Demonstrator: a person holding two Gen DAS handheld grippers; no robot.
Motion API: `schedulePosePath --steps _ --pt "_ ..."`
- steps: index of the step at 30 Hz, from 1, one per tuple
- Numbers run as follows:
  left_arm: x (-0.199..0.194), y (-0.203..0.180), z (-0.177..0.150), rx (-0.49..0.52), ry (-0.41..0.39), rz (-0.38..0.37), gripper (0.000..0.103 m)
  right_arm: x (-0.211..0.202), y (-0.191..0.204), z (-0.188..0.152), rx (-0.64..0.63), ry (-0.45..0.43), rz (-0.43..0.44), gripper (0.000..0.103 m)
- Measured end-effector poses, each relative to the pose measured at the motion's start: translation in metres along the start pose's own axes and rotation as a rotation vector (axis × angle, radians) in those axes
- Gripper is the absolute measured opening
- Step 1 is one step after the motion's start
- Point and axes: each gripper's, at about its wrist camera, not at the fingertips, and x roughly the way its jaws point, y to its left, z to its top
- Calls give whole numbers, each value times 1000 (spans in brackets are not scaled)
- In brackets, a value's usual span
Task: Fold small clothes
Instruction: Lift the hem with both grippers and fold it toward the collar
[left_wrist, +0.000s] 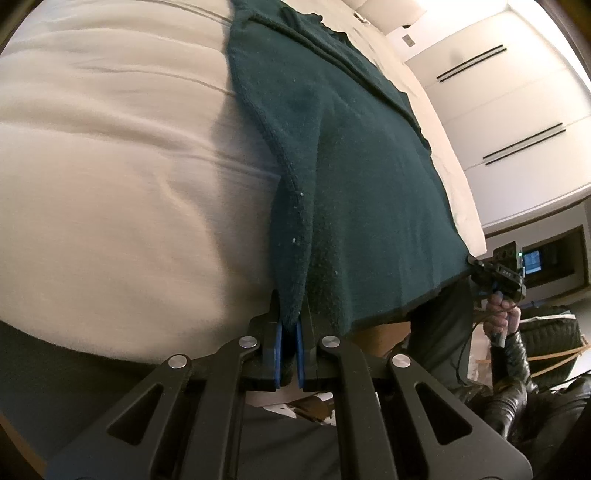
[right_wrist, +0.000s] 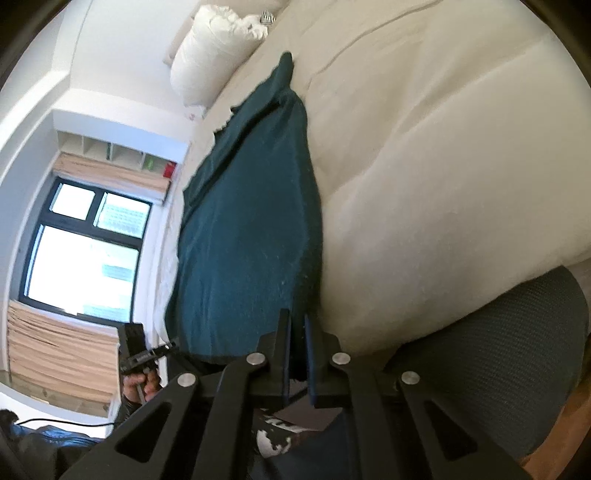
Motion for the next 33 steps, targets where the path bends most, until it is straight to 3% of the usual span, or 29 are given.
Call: schedulePosePath --steps 8,17,25,33 --pt "-3 -10 -1 6 -9 -67 3 -5 20 12 -41 -21 30 7" --pt "-32 -16 13 -37 -115 -225 3 -3 49 33 -60 -79 95 7" --pt "-53 -1 50 -170 -233 -372 3 6 71 73 -28 -152 138 7" --pt "-62 7 101 -243 -306 -403 3 17 80 119 2 -193 142 7"
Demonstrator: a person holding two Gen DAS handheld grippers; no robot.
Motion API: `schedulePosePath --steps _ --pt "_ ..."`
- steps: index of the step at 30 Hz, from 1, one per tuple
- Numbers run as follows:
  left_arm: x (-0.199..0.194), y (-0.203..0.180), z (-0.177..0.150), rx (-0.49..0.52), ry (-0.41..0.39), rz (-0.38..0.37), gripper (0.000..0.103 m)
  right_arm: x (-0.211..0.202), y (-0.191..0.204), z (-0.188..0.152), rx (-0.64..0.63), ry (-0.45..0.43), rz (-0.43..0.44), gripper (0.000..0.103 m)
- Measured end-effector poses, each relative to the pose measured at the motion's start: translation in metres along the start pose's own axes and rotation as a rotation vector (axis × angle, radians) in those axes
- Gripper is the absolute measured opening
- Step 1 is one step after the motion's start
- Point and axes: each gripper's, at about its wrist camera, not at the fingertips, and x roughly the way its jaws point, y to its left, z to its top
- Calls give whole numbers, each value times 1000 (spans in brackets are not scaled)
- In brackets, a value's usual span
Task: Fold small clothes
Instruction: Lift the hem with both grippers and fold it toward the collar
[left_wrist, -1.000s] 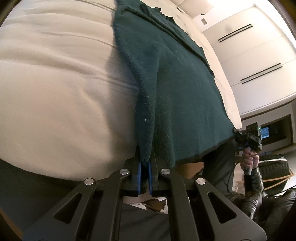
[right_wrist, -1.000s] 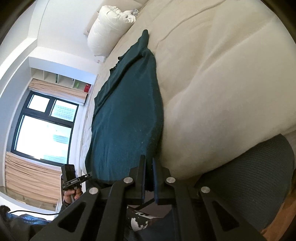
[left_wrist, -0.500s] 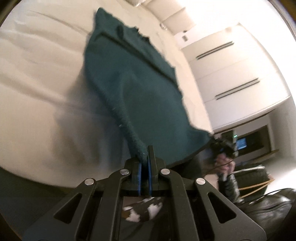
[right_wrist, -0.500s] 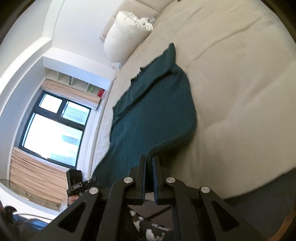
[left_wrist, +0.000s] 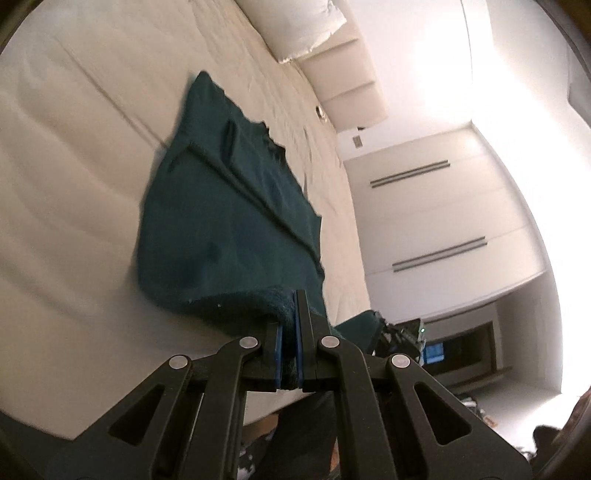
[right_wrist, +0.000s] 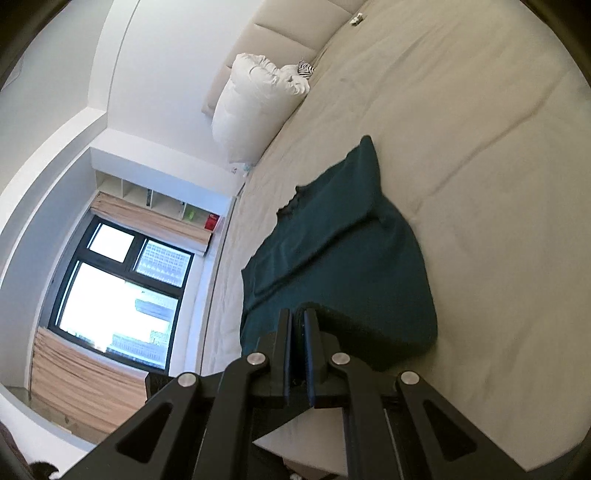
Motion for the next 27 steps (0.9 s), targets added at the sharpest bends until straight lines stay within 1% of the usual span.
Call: schedulePosePath --steps 10,11,17,19,27 --pt "33 0 72 -62 -57 -10 3 38 3 46 12 -20 -27 7" --pt "36 -1 78 -70 -94 18 3 40 3 49 14 -22 -26 7" --pt "64 -4 117 -66 -91 26 3 62 7 73 0 -22 -47 7" --pt "67 -4 126 -67 -95 32 3 69 8 82 -7 -20 -57 7" --pt "91 10 169 -90 -121 66 3 101 11 114 -33 -16 -105 7"
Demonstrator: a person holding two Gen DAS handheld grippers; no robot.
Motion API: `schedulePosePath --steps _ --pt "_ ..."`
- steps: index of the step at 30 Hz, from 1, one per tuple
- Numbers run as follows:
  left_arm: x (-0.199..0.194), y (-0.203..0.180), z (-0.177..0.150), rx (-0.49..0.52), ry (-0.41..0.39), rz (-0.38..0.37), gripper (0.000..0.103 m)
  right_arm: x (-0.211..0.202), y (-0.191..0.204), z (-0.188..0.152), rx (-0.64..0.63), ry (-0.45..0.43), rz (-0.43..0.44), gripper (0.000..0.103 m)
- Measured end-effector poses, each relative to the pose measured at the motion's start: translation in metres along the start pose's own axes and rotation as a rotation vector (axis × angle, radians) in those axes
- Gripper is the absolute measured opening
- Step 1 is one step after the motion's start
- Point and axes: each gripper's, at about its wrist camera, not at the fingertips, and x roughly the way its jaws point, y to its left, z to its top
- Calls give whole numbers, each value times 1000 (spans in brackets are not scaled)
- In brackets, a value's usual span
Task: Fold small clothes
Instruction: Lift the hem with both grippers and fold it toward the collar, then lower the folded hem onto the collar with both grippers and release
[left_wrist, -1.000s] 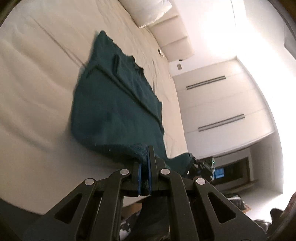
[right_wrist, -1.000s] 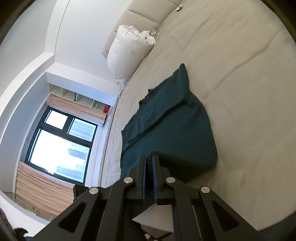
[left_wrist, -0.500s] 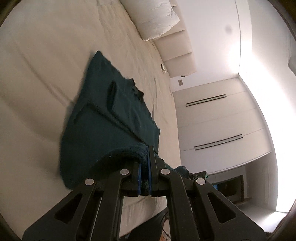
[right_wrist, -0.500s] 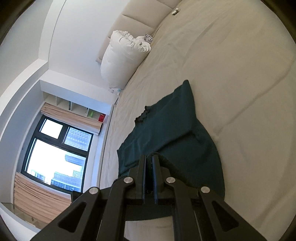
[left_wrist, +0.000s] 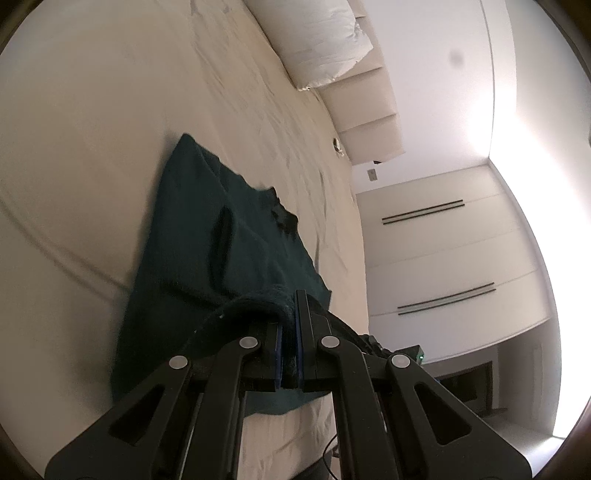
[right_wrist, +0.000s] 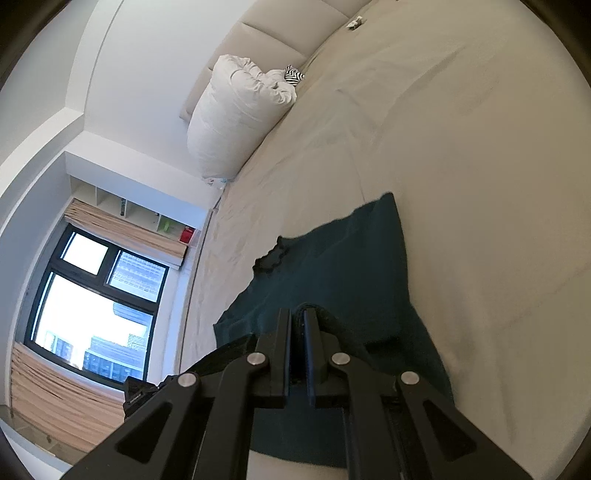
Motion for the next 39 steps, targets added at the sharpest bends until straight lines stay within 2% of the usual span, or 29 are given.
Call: schedulePosePath --steps 17,23,34,39 --pt "50 9 62 -2 -43 37 3 46 -21 51 44 -19 -72 7" --pt "64 16 79 -9 -44 71 3 65 -29 65 50 -1 -116 7" --pt "96 52 112 -65 -49 120 3 89 -55 86 103 -7 -174 7" --pt "106 70 117 -85 -45 127 4 92 -67 93 125 -13 -190 7"
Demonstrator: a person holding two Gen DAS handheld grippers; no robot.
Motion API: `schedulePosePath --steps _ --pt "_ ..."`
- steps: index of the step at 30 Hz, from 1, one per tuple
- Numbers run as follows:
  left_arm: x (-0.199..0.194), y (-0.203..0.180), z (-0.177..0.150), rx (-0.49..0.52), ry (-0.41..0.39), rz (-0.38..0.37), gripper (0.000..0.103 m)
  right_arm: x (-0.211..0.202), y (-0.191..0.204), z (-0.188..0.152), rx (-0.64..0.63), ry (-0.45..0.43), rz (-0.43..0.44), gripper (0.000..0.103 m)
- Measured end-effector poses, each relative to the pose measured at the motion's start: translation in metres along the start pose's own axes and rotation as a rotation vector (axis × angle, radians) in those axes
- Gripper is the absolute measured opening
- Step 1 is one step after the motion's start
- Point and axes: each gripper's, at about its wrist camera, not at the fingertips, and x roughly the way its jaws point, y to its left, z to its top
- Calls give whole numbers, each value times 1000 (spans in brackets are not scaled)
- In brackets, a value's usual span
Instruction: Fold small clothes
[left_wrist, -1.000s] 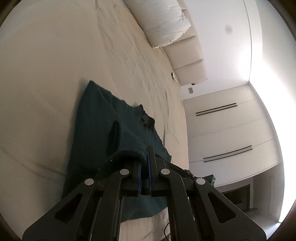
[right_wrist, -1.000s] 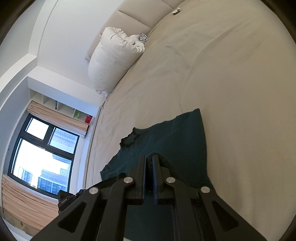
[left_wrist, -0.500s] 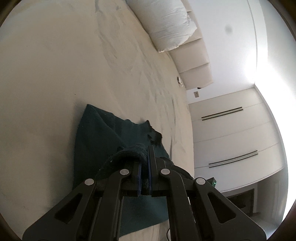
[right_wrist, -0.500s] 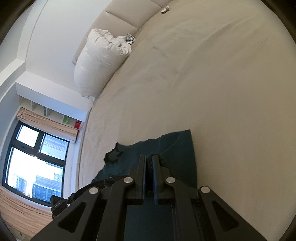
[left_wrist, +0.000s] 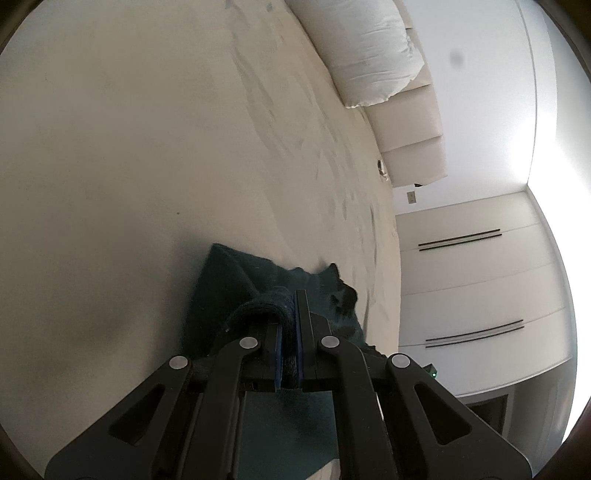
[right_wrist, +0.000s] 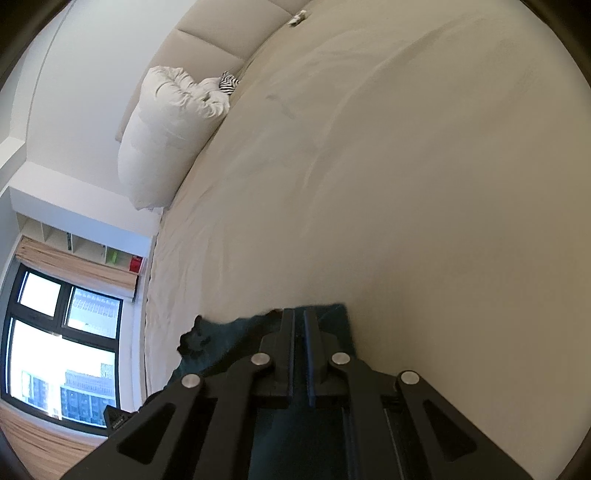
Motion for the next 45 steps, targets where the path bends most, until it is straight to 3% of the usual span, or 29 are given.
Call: schedulePosePath --steps 5,7,9,10,11,13,14,19,24,25,27,28,34,45 --pt "20 20 7 -45 36 11 5 -4 -1 1 -6 -19 8 9" --pt "21 25 8 -71 44 -12 6 -13 11 -1 -74 -43 -36 14" --pt "16 24 9 -74 40 -20 15 -17 25 -5 -160 -43 -64 20" --pt "14 22 9 -68 35 -21 25 -17 35 -8 -218 -31 -84 22" --pt "11 19 10 -62 31 -23 45 -15 40 -10 -250 -19 -93 27" --pt "-3 13 10 -51 -2 -34 71 -8 47 -12 -295 1 -126 30" --pt "-12 9 10 -41 -35 -1 77 -5 49 -13 -304 5 -140 30" --pt "-38 -10 0 48 -105 75 77 19 39 -13 -304 54 -191 30" --pt "-25 -42 -28 183 -107 144 77 30 41 -16 -330 66 -200 30" --pt "-17 -49 -35 210 -93 151 77 32 43 -16 -346 71 -208 29" --pt "4 -59 -47 281 -52 178 77 35 47 -17 -379 83 -218 12" --pt "16 -62 -53 303 -34 192 77 35 49 -18 -394 81 -225 11" --pt "44 -50 -62 275 -30 199 77 24 45 -11 -379 11 -242 8" --pt "37 -38 -62 287 -70 190 76 24 11 2 -270 -67 -246 7"
